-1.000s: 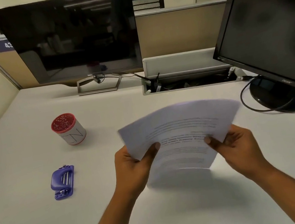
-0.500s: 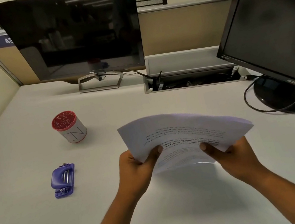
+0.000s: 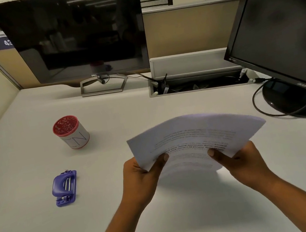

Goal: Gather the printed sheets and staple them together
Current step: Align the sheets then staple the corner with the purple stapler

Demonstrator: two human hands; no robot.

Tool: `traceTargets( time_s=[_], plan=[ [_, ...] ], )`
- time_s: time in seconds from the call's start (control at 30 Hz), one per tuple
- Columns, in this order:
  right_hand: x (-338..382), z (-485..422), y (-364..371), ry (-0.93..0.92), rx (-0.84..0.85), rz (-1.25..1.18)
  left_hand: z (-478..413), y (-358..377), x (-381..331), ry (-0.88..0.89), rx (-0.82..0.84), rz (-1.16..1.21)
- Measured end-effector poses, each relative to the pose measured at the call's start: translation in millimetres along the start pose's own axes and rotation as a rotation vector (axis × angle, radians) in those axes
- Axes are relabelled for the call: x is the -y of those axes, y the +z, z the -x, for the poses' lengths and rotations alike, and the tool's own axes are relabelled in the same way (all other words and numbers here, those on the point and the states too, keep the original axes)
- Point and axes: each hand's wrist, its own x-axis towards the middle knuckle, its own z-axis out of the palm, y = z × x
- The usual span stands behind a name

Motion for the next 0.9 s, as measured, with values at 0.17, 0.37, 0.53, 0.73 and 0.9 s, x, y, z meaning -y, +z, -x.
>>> traceTargets(
  time_s=[0.17,0.37,0.53,0.73,0.9],
  plan=[
    [7.4,-0.7,-6.5,-0.052,-0.029,-0.045,-1.1,-2.0,-9.4,0.083,0.025,-0.033],
    [-8.6,4.7,-1.1,0.02,0.009,-0.027,1.9,3.6,6.5,-0.05,0.02,0.004],
    [-19.5,8.7,-5.1,0.059,-0.041,0.158,2.7,3.9,8.5,-0.071,-0.066,0.081],
    [-45.0,27.6,0.1,0.41,-0.121,-0.519,4.4,9.0,3.4,-0.211,-0.194,0.476],
    [-44.9,35.9,9.2,0.405,-0.078,-0.674,10.1,13.7,2.5,-0.253,-0.168,0.496]
  ],
)
